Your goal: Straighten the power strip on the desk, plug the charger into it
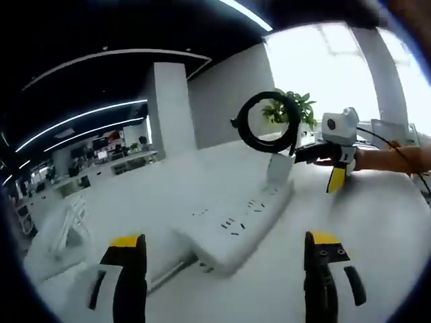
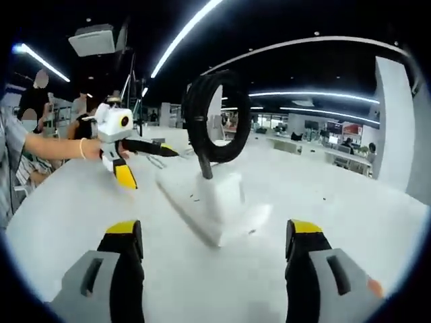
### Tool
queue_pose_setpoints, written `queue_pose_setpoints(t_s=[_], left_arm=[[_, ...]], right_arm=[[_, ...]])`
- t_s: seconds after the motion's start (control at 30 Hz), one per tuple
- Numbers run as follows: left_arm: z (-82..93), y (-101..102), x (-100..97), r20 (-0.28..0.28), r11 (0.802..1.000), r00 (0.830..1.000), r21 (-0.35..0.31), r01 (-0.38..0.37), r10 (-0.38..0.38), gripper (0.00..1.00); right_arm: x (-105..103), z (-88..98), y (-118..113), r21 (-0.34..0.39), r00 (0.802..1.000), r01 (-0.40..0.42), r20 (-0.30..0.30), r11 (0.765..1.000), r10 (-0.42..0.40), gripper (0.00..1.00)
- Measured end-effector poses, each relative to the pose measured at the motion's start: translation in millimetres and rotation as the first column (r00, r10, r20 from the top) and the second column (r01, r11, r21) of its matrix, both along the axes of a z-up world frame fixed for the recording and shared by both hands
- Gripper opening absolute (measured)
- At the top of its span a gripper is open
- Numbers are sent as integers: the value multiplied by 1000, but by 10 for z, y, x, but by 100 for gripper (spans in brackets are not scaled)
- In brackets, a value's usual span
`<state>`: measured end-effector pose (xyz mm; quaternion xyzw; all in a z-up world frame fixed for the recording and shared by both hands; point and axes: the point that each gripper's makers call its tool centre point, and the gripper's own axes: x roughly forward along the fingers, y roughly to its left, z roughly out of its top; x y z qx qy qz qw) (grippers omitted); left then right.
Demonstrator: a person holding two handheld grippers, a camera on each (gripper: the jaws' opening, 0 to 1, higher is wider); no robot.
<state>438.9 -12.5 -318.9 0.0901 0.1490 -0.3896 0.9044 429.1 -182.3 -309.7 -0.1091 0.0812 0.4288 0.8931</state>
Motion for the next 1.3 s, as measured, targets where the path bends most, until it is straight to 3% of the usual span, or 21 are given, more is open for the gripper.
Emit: queue_pose_setpoints(t_s=[0.03, 0.13, 0.5, 0.67, 0.97, 1.17, 1.3], left_arm=[[-42, 14, -29, -34, 1000, 999, -5, -16, 16, 92], [-60, 18, -84, -57, 999, 998, -33, -34, 32, 88], [-113, -85, -179, -22, 1000, 1000, 5, -14, 14, 76], [-90, -95, -198, -12, 1000, 1000, 0, -19, 19, 59], [-115, -80, -195, -49, 998, 997, -16, -54, 54, 45], [-146, -11, -117, -63, 996, 994, -15, -93, 92, 29], [-155, 2, -103, -77, 995, 992, -21, -98, 96, 28]], right_arm=[[3, -19, 0, 1, 1000, 1, -12, 1000, -1, 86], [-12, -36, 10, -11, 1000, 1, -18, 1000, -1, 84], [2, -80, 40, -32, 999, 19, -37, 999, -20, 70], [55, -131, -10, -70, 997, 49, -51, 996, -52, 58], [69, -130, 45, -62, 995, 51, -81, 997, -56, 33], [111, -119, -13, -75, 993, 89, -66, 993, -94, 22], [118, -116, -26, -62, 992, 105, -71, 993, -109, 21]])
